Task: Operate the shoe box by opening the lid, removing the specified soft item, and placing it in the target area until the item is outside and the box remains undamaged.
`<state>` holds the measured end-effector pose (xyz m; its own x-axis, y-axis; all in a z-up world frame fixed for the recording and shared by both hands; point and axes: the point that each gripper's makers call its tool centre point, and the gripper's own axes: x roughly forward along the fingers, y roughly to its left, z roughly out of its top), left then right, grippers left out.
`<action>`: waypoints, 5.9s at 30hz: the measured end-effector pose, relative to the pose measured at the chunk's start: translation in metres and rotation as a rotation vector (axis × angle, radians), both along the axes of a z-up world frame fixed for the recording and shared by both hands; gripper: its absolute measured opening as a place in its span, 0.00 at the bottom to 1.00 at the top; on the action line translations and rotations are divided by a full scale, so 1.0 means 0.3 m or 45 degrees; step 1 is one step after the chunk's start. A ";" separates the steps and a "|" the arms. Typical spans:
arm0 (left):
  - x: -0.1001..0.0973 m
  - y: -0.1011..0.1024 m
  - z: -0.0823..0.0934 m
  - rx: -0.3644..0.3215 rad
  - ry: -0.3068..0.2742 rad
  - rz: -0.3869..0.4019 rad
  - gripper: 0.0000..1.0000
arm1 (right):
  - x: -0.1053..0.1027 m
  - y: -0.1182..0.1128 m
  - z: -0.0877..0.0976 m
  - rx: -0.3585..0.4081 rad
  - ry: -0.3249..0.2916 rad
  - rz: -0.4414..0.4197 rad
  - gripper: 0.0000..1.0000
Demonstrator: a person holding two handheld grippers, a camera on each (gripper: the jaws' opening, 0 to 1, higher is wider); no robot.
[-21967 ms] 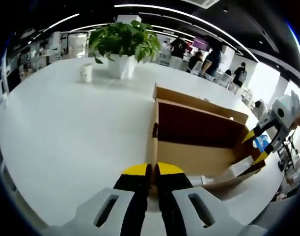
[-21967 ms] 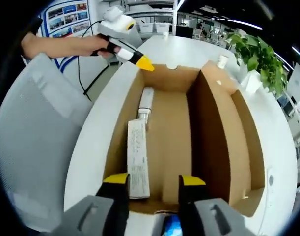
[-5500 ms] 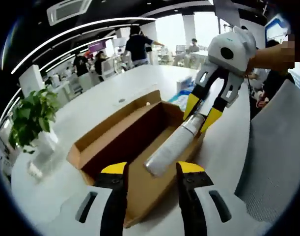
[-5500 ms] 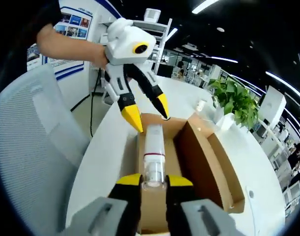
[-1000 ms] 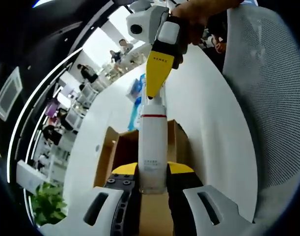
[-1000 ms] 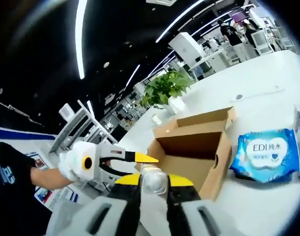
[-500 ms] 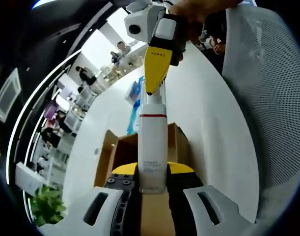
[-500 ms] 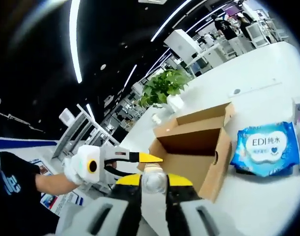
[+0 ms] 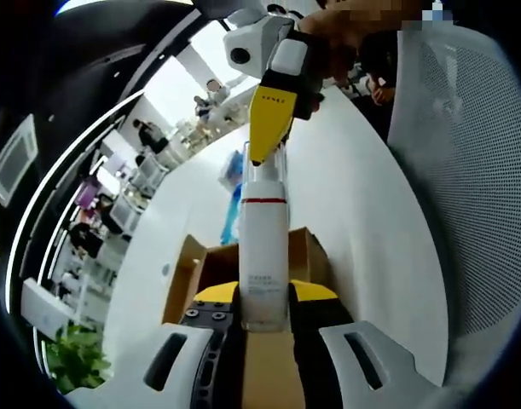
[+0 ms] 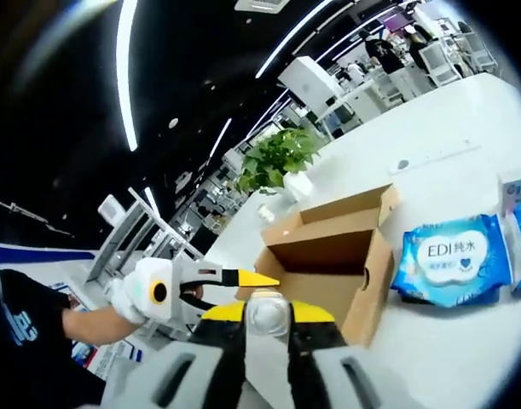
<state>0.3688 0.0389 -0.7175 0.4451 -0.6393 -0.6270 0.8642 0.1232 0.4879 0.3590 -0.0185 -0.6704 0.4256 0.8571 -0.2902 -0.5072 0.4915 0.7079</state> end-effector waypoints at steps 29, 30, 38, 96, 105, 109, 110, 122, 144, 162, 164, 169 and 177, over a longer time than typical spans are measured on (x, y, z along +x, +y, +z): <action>0.035 0.196 0.026 -0.229 0.120 0.426 0.16 | 0.074 -0.120 0.012 -0.103 -0.082 -0.068 0.12; 0.038 0.211 0.028 -0.242 0.124 0.451 0.13 | 0.076 -0.123 0.014 -0.104 -0.084 -0.071 0.12; 0.067 0.389 0.045 -0.348 0.146 0.726 0.15 | 0.110 -0.172 0.053 -0.190 -0.179 -0.057 0.13; 0.007 0.734 -0.152 -0.570 0.552 1.588 0.03 | 0.497 -0.363 0.075 -0.907 -0.546 0.447 0.13; 0.018 0.748 -0.157 -0.580 0.538 1.645 0.02 | 0.545 -0.364 0.009 -1.017 -0.571 0.569 0.13; 0.017 0.745 -0.156 -0.581 0.534 1.659 0.02 | 0.559 -0.366 -0.015 -1.080 -0.597 0.653 0.13; 0.016 0.744 -0.156 -0.583 0.539 1.669 0.02 | 0.564 -0.364 -0.022 -1.092 -0.598 0.674 0.13; 0.016 0.740 -0.158 -0.572 0.545 1.715 0.02 | 0.615 -0.380 -0.091 -1.228 -0.637 0.813 0.14; 0.017 0.742 -0.158 -0.537 0.521 1.724 0.02 | 0.676 -0.363 -0.209 -1.400 -0.671 1.091 0.14; 0.034 0.755 -0.173 -0.523 0.519 1.719 0.02 | 0.673 -0.364 -0.269 -1.438 -0.602 1.235 0.15; 0.036 0.754 -0.179 -0.513 0.523 1.719 0.03 | 0.676 -0.358 -0.266 -1.433 -0.616 1.234 0.15; 0.037 0.756 -0.188 -0.503 0.530 1.720 0.03 | 0.690 -0.359 -0.266 -1.430 -0.619 1.223 0.15; 0.038 0.757 -0.192 -0.512 0.537 1.726 0.02 | 0.707 -0.375 -0.263 -1.469 -0.634 1.219 0.18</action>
<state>0.3804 0.2660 -0.7752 0.6657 -0.0516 -0.7444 0.0475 0.9985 -0.0266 0.5710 -0.1312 -0.7495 0.1256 0.2790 -0.9520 -0.9914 0.0003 -0.1307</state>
